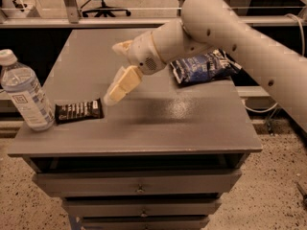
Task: Move rxbar chocolate near blue plastic bottle
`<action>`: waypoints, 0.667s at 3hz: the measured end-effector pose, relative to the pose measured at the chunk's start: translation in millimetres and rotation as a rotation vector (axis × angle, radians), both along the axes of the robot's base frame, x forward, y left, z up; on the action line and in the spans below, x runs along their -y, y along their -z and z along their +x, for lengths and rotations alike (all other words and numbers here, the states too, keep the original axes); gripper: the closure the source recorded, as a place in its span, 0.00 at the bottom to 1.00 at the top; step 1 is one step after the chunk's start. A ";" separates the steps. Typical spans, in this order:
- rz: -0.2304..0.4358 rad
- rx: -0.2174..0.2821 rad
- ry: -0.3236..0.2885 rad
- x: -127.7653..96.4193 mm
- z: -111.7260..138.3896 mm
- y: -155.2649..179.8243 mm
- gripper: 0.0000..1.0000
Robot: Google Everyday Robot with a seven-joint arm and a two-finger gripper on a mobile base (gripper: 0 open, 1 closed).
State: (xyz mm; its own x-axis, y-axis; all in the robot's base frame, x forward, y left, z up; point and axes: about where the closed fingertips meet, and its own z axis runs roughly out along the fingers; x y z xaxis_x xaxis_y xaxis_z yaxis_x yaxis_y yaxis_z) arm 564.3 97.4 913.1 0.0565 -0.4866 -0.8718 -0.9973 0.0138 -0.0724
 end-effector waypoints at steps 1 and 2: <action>0.050 0.128 0.051 46.9 23.0 -47.9 0.00; 0.056 0.141 0.051 45.3 24.5 -54.7 0.00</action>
Offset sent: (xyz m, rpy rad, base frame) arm 0.0191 -0.0389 0.0394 0.0410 -0.1051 -0.0423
